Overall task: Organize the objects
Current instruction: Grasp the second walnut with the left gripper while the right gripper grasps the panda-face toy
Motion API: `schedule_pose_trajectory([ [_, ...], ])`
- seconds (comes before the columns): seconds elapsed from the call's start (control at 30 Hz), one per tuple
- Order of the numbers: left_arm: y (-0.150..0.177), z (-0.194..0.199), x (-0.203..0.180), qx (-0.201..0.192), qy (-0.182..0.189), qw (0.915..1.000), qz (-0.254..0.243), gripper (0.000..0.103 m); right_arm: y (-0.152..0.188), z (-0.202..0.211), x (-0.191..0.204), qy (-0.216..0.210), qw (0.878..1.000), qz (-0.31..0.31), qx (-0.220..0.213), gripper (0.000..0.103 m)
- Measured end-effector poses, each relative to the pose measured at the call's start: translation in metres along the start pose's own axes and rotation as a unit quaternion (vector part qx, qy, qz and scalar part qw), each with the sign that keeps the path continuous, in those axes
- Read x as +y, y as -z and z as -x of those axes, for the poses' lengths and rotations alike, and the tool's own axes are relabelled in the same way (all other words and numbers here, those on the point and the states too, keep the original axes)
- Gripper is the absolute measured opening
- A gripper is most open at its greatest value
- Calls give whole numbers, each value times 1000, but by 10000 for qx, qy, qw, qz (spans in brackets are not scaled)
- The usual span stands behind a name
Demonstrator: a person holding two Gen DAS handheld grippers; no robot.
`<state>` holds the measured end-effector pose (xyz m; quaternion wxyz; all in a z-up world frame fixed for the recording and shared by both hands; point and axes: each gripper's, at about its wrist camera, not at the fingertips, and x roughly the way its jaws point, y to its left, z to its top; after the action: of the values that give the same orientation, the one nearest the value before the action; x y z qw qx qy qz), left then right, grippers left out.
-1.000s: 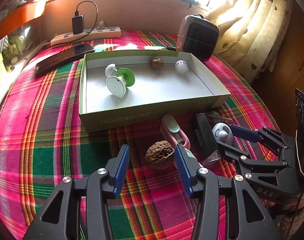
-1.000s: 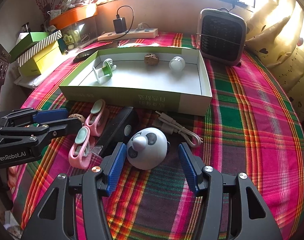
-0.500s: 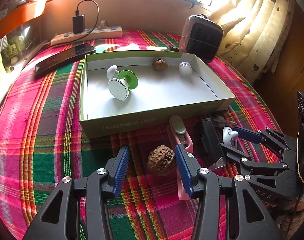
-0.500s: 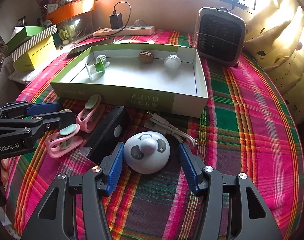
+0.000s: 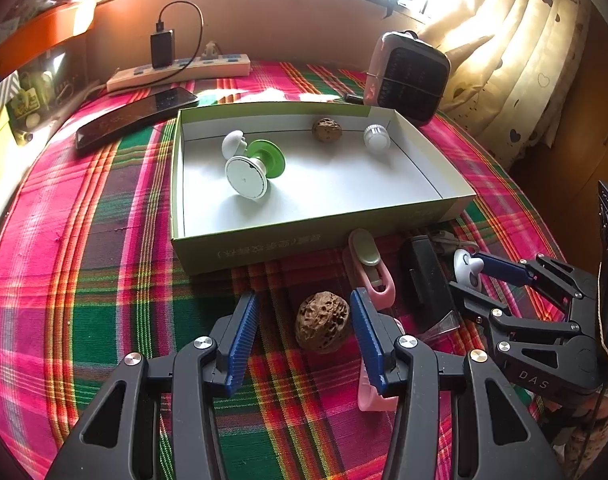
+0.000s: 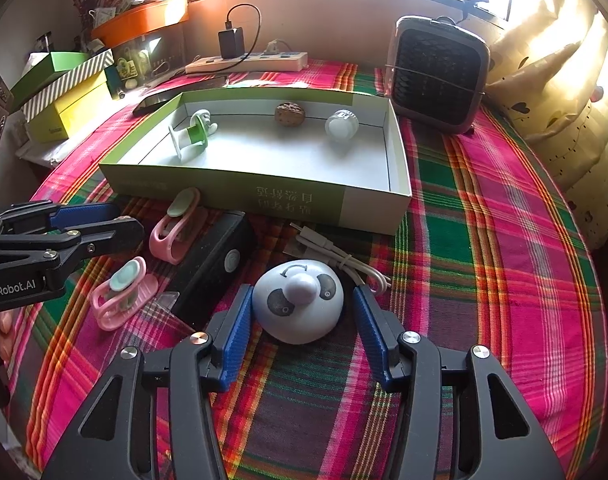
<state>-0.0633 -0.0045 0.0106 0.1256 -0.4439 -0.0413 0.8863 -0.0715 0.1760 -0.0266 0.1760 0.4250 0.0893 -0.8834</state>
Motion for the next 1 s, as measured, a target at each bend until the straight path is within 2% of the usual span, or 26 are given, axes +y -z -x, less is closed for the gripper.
schedule_pose_trajectory([
  [0.17, 4, -4, -7, 76, -153, 9997, -190, 46, 0, 1, -1, -11, 10000, -3, -13, 48],
  [0.47, 4, -3, -6, 75, -145, 9997, -162, 46, 1, 1, 0, -17, 10000, 7, -35, 46],
  [0.67, 5, -2, -7, 81, -64, 9998, -176, 34, 1, 1, 0, -18, 10000, 3, -35, 46],
  [0.73, 6, -2, -8, 83, -132, 9996, -226, 27, 0, 2, -1, -19, 10000, 1, -35, 46],
  [1.0, 6, -1, -7, 70, -124, 9997, -211, 27, 0, 2, -1, -16, 10000, 6, -34, 46],
])
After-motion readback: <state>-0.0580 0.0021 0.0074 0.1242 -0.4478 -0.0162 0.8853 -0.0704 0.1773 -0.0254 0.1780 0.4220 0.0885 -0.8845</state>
